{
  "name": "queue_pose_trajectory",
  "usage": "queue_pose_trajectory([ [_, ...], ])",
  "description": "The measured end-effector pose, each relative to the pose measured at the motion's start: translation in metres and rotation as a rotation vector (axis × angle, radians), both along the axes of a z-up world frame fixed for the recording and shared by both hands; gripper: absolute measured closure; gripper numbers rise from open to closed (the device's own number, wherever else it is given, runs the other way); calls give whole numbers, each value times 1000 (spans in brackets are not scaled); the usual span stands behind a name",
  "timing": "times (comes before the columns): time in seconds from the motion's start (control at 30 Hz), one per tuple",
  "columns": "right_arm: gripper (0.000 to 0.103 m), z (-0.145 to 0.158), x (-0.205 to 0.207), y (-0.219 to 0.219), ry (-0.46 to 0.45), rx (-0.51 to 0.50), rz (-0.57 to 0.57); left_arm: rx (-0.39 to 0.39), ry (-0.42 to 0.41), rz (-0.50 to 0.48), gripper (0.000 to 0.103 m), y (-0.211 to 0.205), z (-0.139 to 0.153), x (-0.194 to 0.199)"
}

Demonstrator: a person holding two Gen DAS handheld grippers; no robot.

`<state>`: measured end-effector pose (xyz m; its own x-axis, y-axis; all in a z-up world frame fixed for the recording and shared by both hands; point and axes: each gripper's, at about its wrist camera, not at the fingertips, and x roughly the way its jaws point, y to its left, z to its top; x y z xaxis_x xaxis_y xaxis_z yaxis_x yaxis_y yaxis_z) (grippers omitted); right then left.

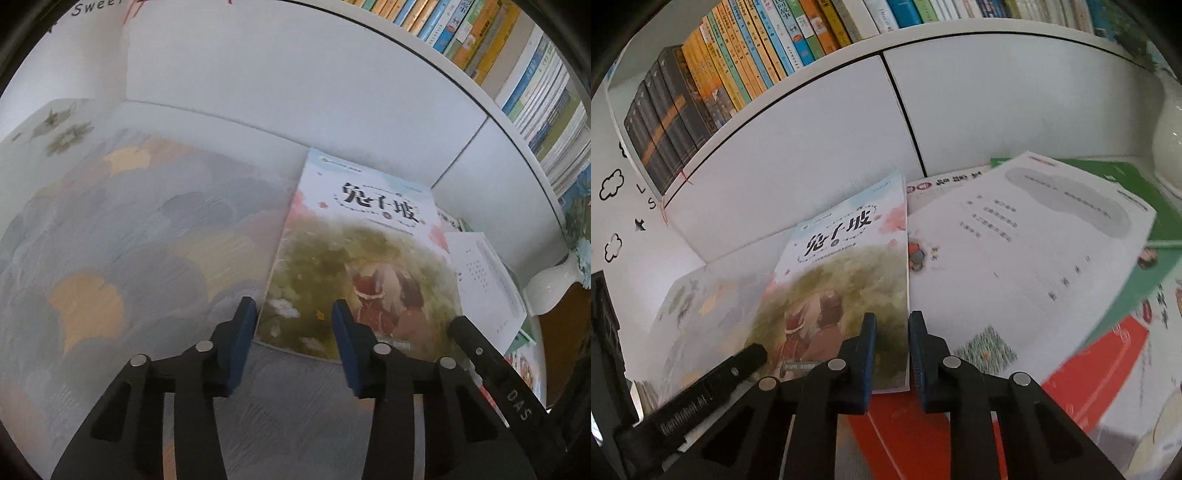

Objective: Organize books

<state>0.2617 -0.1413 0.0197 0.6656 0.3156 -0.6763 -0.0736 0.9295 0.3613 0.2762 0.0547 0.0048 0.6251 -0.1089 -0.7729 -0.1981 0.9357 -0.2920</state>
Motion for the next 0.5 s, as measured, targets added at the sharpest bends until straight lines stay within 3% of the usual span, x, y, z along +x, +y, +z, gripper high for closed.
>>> queue_pose_trajectory([
  [0.1, 85, 2, -10, 1, 28, 3, 0, 57, 23, -15, 65, -5, 1, -12],
  [0.3, 85, 1, -39, -3, 69, 49, -15, 88, 51, -70, 65, -3, 7, -51],
  [0.5, 85, 7, -80, 13, 116, -3, 33, 143, 119, -102, 65, 4, 10, -97],
])
